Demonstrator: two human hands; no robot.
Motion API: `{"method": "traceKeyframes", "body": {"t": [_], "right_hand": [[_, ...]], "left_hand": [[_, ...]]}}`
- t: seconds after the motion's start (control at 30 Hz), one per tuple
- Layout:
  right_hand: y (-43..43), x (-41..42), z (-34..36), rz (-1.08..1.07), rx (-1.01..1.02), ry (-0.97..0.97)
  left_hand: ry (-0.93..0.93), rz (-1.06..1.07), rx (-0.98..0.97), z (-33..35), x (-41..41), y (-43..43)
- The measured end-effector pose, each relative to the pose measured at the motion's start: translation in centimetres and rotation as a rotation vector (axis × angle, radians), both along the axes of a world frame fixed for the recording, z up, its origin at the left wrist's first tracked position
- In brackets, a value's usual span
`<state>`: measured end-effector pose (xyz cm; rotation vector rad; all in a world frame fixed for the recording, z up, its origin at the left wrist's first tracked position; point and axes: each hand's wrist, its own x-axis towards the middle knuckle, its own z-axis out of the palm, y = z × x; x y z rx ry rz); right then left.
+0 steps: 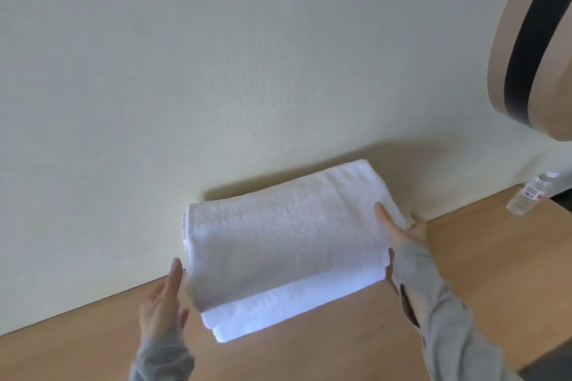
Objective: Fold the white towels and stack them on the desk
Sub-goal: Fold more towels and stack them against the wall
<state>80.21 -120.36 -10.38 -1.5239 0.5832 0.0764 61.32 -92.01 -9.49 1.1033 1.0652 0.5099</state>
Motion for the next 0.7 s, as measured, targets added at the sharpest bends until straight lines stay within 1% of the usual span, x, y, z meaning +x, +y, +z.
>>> {"method": "traceKeyframes", "body": {"t": [0.1, 0.17, 0.2, 0.27, 0.33, 0.4, 0.5, 0.6, 0.7], "right_hand": [[-1.4, 1.5, 1.3, 0.247, -0.153, -0.040], [-1.0, 2.7, 1.8, 0.388, -0.264, -0.063], [-0.3, 3.2, 2.1, 0.424, -0.321, -0.102], [0.9, 3.9, 2.6, 0.463, -0.483, -0.207], [1.6, 4.5, 2.7, 0.476, -0.645, -0.283], [1.7, 4.9, 2.2, 0.472, -0.717, -0.300], [1.5, 4.9, 0.5, 0.487, -0.777, -0.208], [1.8, 5.0, -0.6, 0.446, -0.732, -0.157], [2.2, 5.0, -1.0, 0.421, -0.692, -0.173]], "left_hand": [[0.163, -0.260, 0.167, 2.2, 3.0, 3.1], [0.264, -0.358, 0.355, 2.4, 5.4, 3.5], [0.326, -0.363, 0.472, 2.2, 6.3, 3.2], [0.427, -0.296, 0.656, 1.6, 6.9, 2.4], [0.429, -0.220, 0.748, 1.4, 6.5, 2.4], [0.394, -0.183, 0.772, 1.0, 6.2, 2.9], [0.418, -0.192, 0.755, -0.2, 6.3, 3.0], [0.421, -0.198, 0.700, -1.6, 6.8, 3.0], [0.443, -0.227, 0.618, -2.3, 7.3, 3.9]]}}
